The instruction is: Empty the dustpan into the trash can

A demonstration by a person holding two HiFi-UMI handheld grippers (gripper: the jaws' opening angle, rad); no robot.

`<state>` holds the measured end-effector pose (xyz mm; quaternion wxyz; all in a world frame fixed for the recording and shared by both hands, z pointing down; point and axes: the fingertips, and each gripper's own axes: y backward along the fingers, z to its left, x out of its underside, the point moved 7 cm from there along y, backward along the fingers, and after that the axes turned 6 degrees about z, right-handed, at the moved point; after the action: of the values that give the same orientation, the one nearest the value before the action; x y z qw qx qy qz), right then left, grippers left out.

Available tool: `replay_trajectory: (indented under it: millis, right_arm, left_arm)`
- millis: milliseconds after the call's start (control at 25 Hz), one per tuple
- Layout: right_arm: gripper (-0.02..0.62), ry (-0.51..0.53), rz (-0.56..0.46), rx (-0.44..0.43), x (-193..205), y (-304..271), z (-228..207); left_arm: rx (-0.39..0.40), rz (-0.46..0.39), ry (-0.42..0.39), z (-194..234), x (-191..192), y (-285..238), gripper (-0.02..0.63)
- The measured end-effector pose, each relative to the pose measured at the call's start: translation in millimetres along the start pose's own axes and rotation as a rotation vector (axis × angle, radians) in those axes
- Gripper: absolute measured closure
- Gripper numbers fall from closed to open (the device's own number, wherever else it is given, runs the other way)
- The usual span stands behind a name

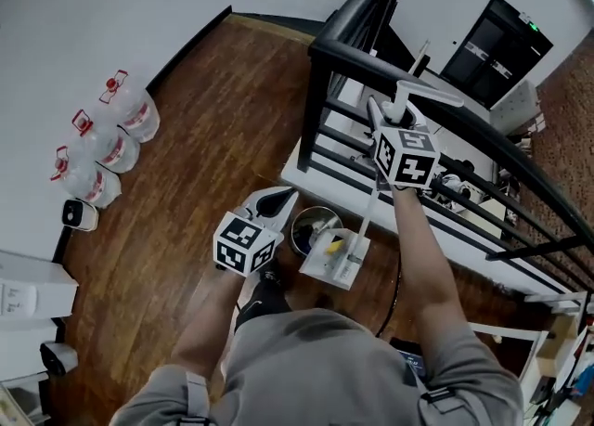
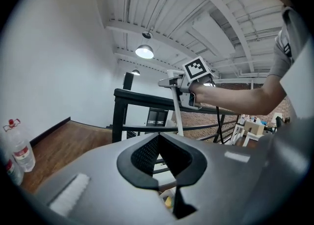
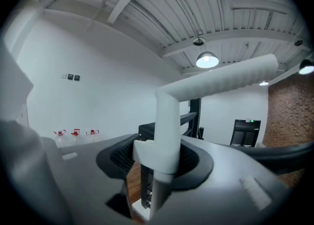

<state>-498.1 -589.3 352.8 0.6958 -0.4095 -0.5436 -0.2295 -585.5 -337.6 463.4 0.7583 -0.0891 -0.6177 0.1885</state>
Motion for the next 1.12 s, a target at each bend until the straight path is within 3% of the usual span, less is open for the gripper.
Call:
replay_trajectory:
  millis: [440,840,1120]
  right_arm:
    - [0.41,0.056,0.091,-0.017,-9.1,-107.9,37.6]
    - [0.411,0.082,0.172,-0.036,-5.9,-175.9,62.1]
    - [0.41,0.088,0.199,-0.029,-4.1,-192.3,62.8]
  left_arm:
    - [0.081,0.052,0.055,71.0,6.0,-7.0,0.601]
    - [0.056,0.05,0.091,121.8,1.8,2.1,0.601]
    - [0.042,0.052,0.103,132.8,1.7,6.6,0.601]
